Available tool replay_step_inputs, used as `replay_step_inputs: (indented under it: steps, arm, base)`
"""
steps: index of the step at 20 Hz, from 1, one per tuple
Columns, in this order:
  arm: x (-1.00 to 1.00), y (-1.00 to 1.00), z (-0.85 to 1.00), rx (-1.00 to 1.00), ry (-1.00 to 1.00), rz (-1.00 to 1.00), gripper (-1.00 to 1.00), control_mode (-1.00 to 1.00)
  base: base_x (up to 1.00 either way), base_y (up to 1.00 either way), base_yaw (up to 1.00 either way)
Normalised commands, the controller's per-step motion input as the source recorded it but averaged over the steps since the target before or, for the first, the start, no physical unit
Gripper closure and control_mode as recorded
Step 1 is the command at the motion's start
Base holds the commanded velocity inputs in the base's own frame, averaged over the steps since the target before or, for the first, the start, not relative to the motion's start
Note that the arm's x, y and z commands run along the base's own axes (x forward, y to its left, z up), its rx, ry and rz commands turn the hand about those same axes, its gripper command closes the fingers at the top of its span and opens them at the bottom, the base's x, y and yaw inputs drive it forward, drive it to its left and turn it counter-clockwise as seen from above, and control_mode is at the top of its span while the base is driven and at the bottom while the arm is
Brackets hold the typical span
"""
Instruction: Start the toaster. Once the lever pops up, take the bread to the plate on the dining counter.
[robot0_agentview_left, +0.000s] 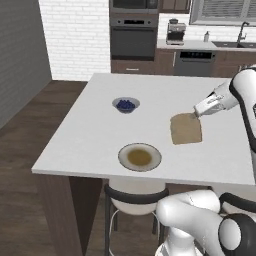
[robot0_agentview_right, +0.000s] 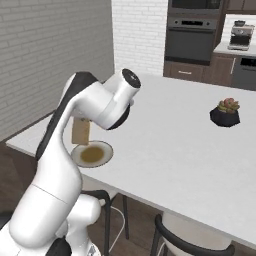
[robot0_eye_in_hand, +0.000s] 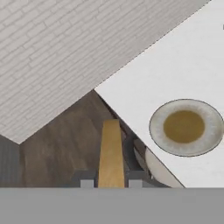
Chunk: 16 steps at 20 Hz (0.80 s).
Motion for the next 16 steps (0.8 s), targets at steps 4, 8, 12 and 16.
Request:
replay_step_inputs:
  steps: [4, 8, 12, 16]
  arm:
    - [0.48, 0.08, -0.56, 0.00, 0.00, -0.35, 1.00, -1.00]
    - [0.60, 0.19, -0.47, 0.00, 0.10, -0.31, 1.00, -1.00]
    - [0.59, 0.13, -0.07, 0.08, 0.39, -0.12, 1.00, -1.00]
    - [0.56, 0.00, -0.01, 0.08, 0.51, -0.01, 1.00, -1.00]
  base:
    - [0.00, 0.00, 0.00]
    - [0.00, 0.00, 0.00]
    - [0.00, 0.00, 0.00]
    - [0.00, 0.00, 0.00]
